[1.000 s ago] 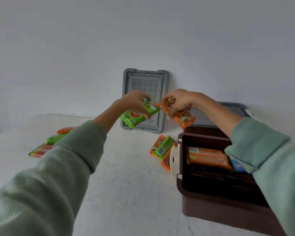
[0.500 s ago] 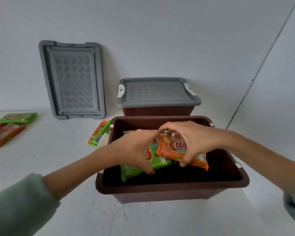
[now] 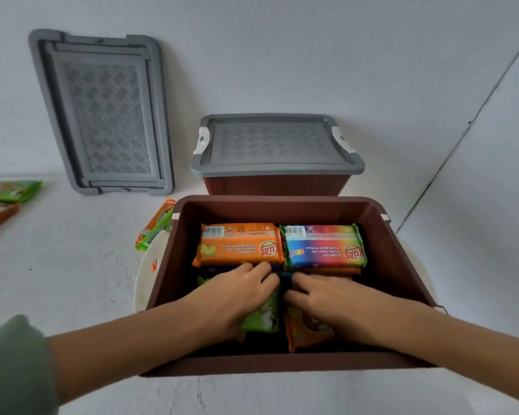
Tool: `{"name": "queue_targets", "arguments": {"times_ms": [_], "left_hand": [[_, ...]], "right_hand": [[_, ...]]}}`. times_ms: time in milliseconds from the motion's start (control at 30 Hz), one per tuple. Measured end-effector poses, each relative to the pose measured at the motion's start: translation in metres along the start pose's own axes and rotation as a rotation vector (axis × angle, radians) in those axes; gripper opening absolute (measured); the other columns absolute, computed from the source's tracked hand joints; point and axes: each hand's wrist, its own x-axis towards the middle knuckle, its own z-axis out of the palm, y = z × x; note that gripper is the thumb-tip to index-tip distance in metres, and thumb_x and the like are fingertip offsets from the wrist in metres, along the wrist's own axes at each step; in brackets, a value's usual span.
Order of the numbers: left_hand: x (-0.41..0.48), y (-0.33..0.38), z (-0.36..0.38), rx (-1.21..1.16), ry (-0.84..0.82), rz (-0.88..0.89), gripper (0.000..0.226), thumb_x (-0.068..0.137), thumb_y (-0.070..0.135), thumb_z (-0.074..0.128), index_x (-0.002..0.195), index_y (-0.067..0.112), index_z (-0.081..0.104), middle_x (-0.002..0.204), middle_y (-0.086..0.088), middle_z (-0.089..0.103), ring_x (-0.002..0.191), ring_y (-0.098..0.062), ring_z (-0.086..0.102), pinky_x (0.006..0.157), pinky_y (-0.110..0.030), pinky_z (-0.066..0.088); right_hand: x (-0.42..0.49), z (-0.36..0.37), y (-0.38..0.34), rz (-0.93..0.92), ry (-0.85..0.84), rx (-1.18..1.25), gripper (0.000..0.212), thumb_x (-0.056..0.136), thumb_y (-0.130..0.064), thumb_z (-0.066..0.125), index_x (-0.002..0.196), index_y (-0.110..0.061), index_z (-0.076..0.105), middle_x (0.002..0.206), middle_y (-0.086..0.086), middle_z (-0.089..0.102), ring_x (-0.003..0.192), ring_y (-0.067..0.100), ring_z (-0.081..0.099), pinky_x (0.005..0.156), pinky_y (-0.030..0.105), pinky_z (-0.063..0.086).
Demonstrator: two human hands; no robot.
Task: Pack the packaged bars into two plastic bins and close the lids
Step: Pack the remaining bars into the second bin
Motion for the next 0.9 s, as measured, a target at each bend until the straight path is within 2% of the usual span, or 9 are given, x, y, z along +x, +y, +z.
{"name": "queue_targets", "arguments": {"times_ms": [100,233,367,533,633,767,833,900], "left_hand": [[0.005,0.002,0.001,0.118,-0.017,0.039,0.067,0.084,0.025,0.064,0.138,0.014,0.024,0.139,-0.005,0.028,0.121,-0.022,0.036,0.088,-0.032,0.044],[0.008,0.0,0.006,0.215,-0.019,0.062,0.046,0.094,0.018,0.048,0.135,0.009,0.03,0.136,-0.009,0.037,0.118,-0.027,0.043,0.078,-0.034,0.042],[0.016,-0.003,0.01,0.241,-0.052,0.064,0.043,0.094,0.018,0.048,0.133,0.007,0.034,0.131,-0.013,0.039,0.105,-0.032,0.056,0.069,-0.035,0.041],[0.021,0.002,0.01,0.2,-0.06,0.084,0.046,0.092,0.012,0.051,0.134,0.004,0.036,0.134,-0.014,0.04,0.111,-0.034,0.052,0.086,-0.042,0.048],[0.02,-0.001,0.006,0.139,-0.034,0.082,0.04,0.089,0.011,0.055,0.128,0.006,0.045,0.129,-0.012,0.046,0.108,-0.031,0.055,0.082,-0.038,0.048],[0.014,-0.011,-0.004,-0.072,0.02,0.092,0.044,0.085,0.027,0.063,0.124,0.01,0.053,0.123,-0.007,0.055,0.109,-0.024,0.056,0.083,-0.033,0.047],[0.005,-0.019,-0.014,-0.221,0.109,0.101,0.041,0.084,0.026,0.064,0.122,0.011,0.057,0.117,-0.007,0.062,0.106,-0.022,0.058,0.085,-0.034,0.049],[-0.009,-0.031,-0.03,-0.329,0.247,0.098,0.029,0.084,0.023,0.063,0.111,0.01,0.064,0.105,-0.007,0.068,0.096,-0.02,0.062,0.082,-0.033,0.051]], "right_hand": [[0.007,0.001,0.002,0.008,-0.093,-0.074,0.05,0.095,-0.005,0.04,0.143,-0.011,0.025,0.142,0.014,0.031,0.127,0.03,0.041,0.097,0.037,0.039],[0.008,0.001,0.003,0.056,-0.048,-0.103,0.052,0.095,-0.007,0.041,0.143,-0.012,0.023,0.14,0.011,0.038,0.122,0.029,0.048,0.091,0.038,0.045],[0.018,0.007,0.003,0.05,-0.038,-0.181,0.041,0.098,-0.008,0.036,0.138,-0.007,0.033,0.13,0.013,0.05,0.113,0.033,0.055,0.085,0.041,0.047],[0.016,0.009,0.005,0.026,-0.037,-0.155,0.036,0.096,-0.008,0.04,0.132,-0.008,0.046,0.13,0.01,0.052,0.118,0.029,0.051,0.093,0.039,0.044],[0.011,0.005,0.006,0.04,-0.026,-0.119,0.037,0.095,-0.01,0.045,0.132,-0.01,0.047,0.13,0.009,0.049,0.119,0.026,0.049,0.092,0.036,0.044],[0.007,-0.006,0.004,0.078,0.063,0.025,0.036,0.092,-0.03,0.049,0.128,-0.024,0.051,0.125,-0.003,0.055,0.113,0.015,0.053,0.09,0.029,0.046],[0.005,-0.023,0.002,0.081,0.143,0.087,0.033,0.091,-0.035,0.05,0.124,-0.031,0.055,0.12,-0.011,0.059,0.109,0.007,0.055,0.086,0.022,0.045],[0.004,-0.047,0.0,0.095,0.259,0.119,0.027,0.089,-0.039,0.054,0.115,-0.035,0.06,0.11,-0.015,0.062,0.1,0.002,0.059,0.079,0.017,0.045]]}}
